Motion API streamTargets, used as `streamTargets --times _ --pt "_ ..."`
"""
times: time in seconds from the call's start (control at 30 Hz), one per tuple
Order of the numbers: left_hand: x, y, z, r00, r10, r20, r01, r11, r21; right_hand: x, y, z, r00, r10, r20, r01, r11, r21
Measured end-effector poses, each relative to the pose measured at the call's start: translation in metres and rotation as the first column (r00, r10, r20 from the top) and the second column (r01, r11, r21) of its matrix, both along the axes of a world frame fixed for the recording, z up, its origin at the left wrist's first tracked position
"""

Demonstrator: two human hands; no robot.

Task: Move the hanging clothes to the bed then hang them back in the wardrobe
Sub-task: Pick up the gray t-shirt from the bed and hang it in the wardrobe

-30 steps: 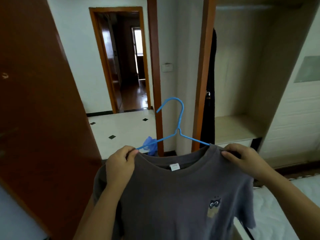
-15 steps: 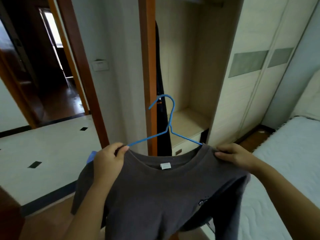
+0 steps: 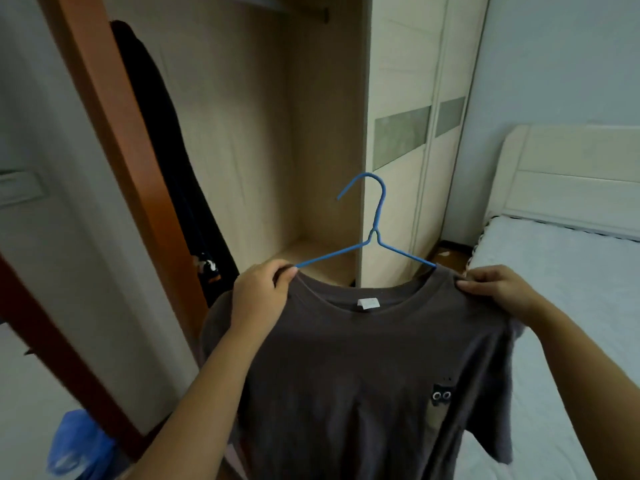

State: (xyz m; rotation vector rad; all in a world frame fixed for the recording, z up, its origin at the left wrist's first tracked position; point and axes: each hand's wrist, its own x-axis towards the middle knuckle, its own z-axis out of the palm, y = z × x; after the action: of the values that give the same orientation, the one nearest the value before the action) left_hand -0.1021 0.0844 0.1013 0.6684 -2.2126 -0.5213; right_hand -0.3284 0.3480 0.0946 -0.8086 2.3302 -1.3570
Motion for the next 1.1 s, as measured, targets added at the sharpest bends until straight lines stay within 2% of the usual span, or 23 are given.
streamTargets --times 0.07,0.17,0.37,0.43,0.53,0.6,0.63,0.7,0.77,1.0,1.1 --pt "-0.027 -0.025 0.001 0.997 -0.063 0.049 0.066 0.995 -0.079 -0.014 -0.007 0.001 0.994 -0.109 -0.015 0.109 0.994 -0.009" --pt "-0.051 -0.064 0.005 0.998 -0.045 0.046 0.055 0.970 -0.236 -0.023 -0.029 0.007 0.968 -0.241 -0.072 0.238 0.970 -0.046" --pt "-0.079 -0.140 0.016 0.998 0.069 -0.001 -0.063 0.907 -0.417 -0.015 -0.138 0.030 0.950 -0.290 -0.117 0.287 0.957 -0.039" --pt "-0.086 -0.159 0.021 0.995 0.090 -0.043 -0.100 0.882 -0.460 -0.013 -0.176 0.035 0.955 -0.281 -0.090 0.277 0.959 -0.055" --pt "-0.090 -0.173 0.023 0.989 0.114 -0.093 -0.144 0.882 -0.449 -0.002 -0.220 0.044 0.971 -0.239 0.031 0.241 0.964 -0.117" --pt "-0.088 -0.178 0.026 0.983 0.126 -0.138 -0.170 0.909 -0.382 -0.003 -0.243 0.049 0.968 -0.222 0.120 0.242 0.949 -0.202" --pt "-0.090 -0.177 0.031 0.977 0.121 -0.173 -0.176 0.920 -0.350 -0.002 -0.250 0.053 0.969 -0.216 0.116 0.238 0.945 -0.226" --pt "-0.092 -0.185 0.037 0.958 0.151 -0.245 -0.221 0.931 -0.290 -0.004 -0.279 0.065 0.985 -0.168 0.029 0.170 0.956 -0.238" --pt "-0.097 -0.195 0.046 0.928 0.189 -0.322 -0.287 0.912 -0.292 -0.005 -0.304 0.078 0.991 -0.125 -0.044 0.111 0.964 -0.240" --pt "-0.115 -0.214 0.076 0.860 0.198 -0.471 -0.398 0.838 -0.374 -0.023 -0.370 0.107 0.986 0.166 -0.028 -0.167 0.936 -0.310" --pt "-0.122 -0.227 0.092 0.812 0.239 -0.533 -0.487 0.781 -0.391 -0.045 -0.401 0.123 0.971 0.210 -0.118 -0.238 0.911 -0.336"
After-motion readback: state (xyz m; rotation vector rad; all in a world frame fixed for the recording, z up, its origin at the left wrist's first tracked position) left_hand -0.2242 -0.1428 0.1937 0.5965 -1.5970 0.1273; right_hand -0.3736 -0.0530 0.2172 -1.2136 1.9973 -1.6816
